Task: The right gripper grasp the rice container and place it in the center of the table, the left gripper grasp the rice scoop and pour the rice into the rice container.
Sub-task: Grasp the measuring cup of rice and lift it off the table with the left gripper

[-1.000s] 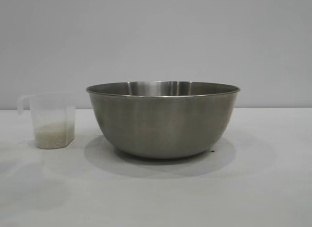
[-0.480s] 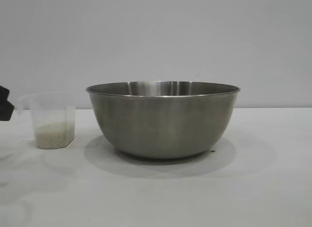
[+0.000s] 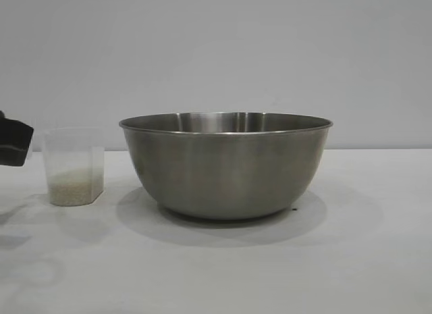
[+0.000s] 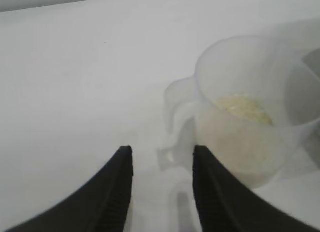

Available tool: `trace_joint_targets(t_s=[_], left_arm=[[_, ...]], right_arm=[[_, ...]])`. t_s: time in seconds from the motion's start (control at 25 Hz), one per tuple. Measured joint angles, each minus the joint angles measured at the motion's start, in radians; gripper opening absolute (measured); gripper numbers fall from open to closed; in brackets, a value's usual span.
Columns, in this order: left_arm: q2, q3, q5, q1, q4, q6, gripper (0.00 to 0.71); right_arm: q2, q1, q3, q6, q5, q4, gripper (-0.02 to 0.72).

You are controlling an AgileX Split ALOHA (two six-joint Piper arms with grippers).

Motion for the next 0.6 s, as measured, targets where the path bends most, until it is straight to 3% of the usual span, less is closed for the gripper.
trace_joint_targets(t_s=[0.6], left_arm=[[0.058, -0.095, -0.004, 0.0, -0.002, 0.015, 0.244]], right_arm=[[0.0, 0.0, 0.0, 0.0, 0.0, 0.0, 0.438]])
